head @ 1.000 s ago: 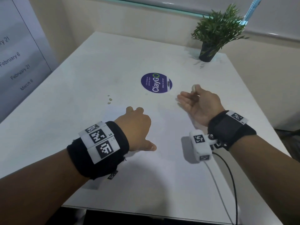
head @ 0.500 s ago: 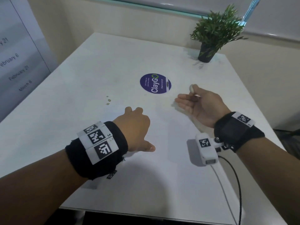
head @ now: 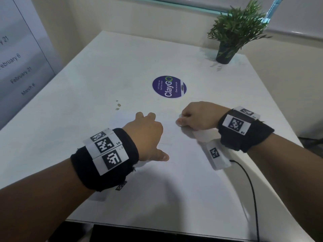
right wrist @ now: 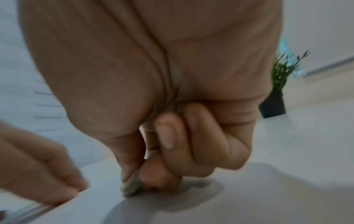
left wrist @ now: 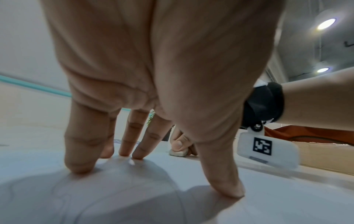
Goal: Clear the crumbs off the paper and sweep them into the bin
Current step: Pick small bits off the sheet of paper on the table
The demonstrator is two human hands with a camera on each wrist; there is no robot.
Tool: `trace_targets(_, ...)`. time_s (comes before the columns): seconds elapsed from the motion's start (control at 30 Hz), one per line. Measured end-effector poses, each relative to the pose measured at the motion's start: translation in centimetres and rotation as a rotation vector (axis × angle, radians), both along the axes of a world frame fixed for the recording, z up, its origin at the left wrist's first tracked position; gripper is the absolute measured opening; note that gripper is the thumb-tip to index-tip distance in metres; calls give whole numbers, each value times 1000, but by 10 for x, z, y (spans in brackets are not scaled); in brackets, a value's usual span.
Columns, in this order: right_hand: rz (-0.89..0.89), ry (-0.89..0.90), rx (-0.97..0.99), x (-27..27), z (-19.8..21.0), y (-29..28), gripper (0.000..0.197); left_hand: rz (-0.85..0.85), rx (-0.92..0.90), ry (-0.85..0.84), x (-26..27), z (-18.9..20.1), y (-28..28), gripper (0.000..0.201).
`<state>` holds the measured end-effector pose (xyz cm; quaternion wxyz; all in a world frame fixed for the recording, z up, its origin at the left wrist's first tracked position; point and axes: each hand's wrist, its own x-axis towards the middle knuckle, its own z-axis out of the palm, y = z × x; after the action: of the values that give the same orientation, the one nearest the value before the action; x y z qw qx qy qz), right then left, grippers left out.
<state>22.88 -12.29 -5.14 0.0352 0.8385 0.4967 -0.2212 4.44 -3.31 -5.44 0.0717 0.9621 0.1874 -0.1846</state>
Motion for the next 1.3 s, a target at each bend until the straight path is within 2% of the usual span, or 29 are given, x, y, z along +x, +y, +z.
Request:
trace_targets(0.13,15,-96,6,0,5,-2,44,-10,6,-11,1,-2,1,60)
trace_targets(0.23,108,-14,48,-19,0,4,43,-5,22,-8,1,-2,1,62)
trace_targets(0.3,104,25,20,-22,-3,5,39,-4,20,-7,0,-1,0,62)
trace_targets(0.47,25,-161,5,0,6,4,43,-6,6,-6,0,-1,1,61)
trace_targets(0.6,117,-2,49,-23,0,9,43,-11,27,1,1,-1,0,62)
trace_targets(0.67,94,16,33,-26,-2,11,40,-10,29,2,1,-1,0,62)
trace_targets(0.83,7,-208,3,-9,3,13,38,-9,21,-19,-1,-2,1,61)
trace_targets(0.93,64,-119,64,-24,-1,17,42,-9,25,-14,-1,-1,-1,62)
trace_targets(1.03,81,-19,36,-32,-3,18,41,-13,31,-12,0,0,-1,63)
trace_targets(1.2,-9,-235,-21,-12,4,14,35,-16,23,-14,0,-2,0,61)
trace_targets(1.3,51,-178,30,-23,6,11,38,-17,31,-18,0,-1,0,62)
